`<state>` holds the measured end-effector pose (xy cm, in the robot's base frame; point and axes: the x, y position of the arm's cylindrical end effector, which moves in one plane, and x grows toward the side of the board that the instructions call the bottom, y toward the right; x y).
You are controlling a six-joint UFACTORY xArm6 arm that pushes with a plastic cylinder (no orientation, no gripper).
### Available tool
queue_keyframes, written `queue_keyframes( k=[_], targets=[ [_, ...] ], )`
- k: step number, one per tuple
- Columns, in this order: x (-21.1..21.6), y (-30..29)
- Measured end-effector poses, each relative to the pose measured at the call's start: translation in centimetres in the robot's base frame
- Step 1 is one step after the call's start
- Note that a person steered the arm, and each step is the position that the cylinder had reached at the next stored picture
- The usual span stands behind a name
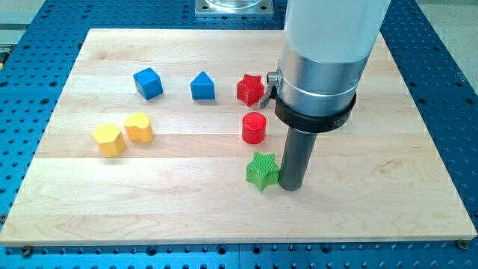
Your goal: Push the green circle towards the right beside the green star
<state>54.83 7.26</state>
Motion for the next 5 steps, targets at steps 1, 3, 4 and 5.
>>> queue_keyframes(
  k=[1, 3, 4, 5],
  targets=[
    [0.0, -0.2],
    [-0.7, 3.5],
    [-4.4, 12.2],
    [-10.7, 18.0]
  ],
)
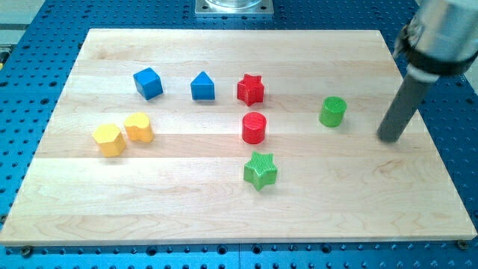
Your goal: Push the green circle towards the right beside the green star
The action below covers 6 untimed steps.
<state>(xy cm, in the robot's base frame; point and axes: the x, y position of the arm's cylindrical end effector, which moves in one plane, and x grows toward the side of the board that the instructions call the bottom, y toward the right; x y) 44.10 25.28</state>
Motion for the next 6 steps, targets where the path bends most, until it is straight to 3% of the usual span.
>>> queue_keyframes(
  k=[1, 2, 4, 6],
  targets=[
    [-5.8, 0.1],
    [-6.9, -5.8],
    [1.1, -10.5],
    [7.7, -10.6]
  ],
)
